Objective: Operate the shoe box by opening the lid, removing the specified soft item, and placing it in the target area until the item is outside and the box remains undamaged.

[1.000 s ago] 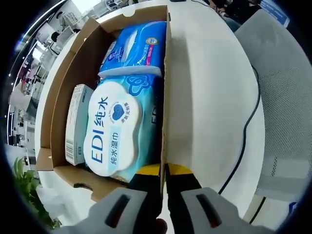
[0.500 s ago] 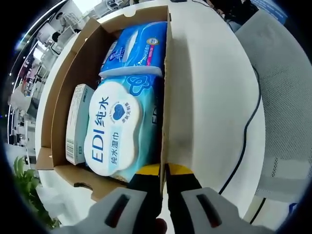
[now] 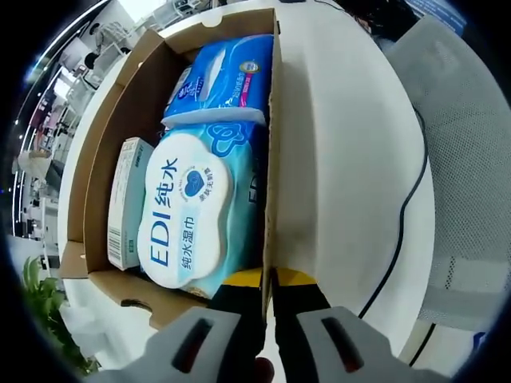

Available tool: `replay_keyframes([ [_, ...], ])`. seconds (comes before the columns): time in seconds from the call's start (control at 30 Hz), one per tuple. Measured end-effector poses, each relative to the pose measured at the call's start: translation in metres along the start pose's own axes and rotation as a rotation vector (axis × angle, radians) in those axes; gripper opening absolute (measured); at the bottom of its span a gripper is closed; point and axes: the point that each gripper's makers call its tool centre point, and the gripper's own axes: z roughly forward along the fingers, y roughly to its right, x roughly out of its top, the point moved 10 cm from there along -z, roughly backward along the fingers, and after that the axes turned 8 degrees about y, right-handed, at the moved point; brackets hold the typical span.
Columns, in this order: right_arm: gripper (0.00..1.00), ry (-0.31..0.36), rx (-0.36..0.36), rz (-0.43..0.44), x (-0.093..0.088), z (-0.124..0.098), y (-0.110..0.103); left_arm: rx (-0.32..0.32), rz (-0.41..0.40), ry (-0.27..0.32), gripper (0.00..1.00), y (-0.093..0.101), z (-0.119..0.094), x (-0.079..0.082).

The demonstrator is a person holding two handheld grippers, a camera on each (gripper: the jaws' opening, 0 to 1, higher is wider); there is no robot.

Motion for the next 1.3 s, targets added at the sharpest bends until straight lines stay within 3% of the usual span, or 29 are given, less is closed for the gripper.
replay_keyframes([
  [0.1,0.54,-0.062,0.025,-0.063,0.004,0.001,0.006,-0.001,-0.001,0.0,0.01,0.0,0.0,0.0],
  [0.23,0.54,-0.047,0.023,-0.05,0.012,0.008,0.014,0.0,-0.006,-0.001,0.02,0.0,0.0,0.0],
  [0.47,0.54,-0.077,0.044,-0.063,0.012,0.026,0.016,0.0,-0.004,-0.001,0.01,0.001,0.0,0.0],
  [0.73,0.54,-0.097,0.054,-0.064,0.015,0.03,0.015,-0.003,-0.002,-0.001,0.01,0.002,0.0,0.0],
  [0.9,0.54,-0.089,0.053,-0.032,0.015,0.039,0.012,-0.006,-0.007,-0.005,0.01,0.003,0.001,0.001],
  [0.97,0.54,-0.117,0.072,0.053,0.007,0.056,0.014,-0.011,-0.008,-0.005,0.01,0.002,0.001,0.001],
  [1.03,0.54,-0.12,0.082,0.053,0.008,0.064,0.013,-0.014,-0.005,-0.005,0.01,0.002,0.001,0.001],
  [1.3,0.6,-0.135,0.115,0.138,0.009,0.077,0.017,-0.01,-0.007,-0.005,0.01,0.003,0.002,0.002],
])
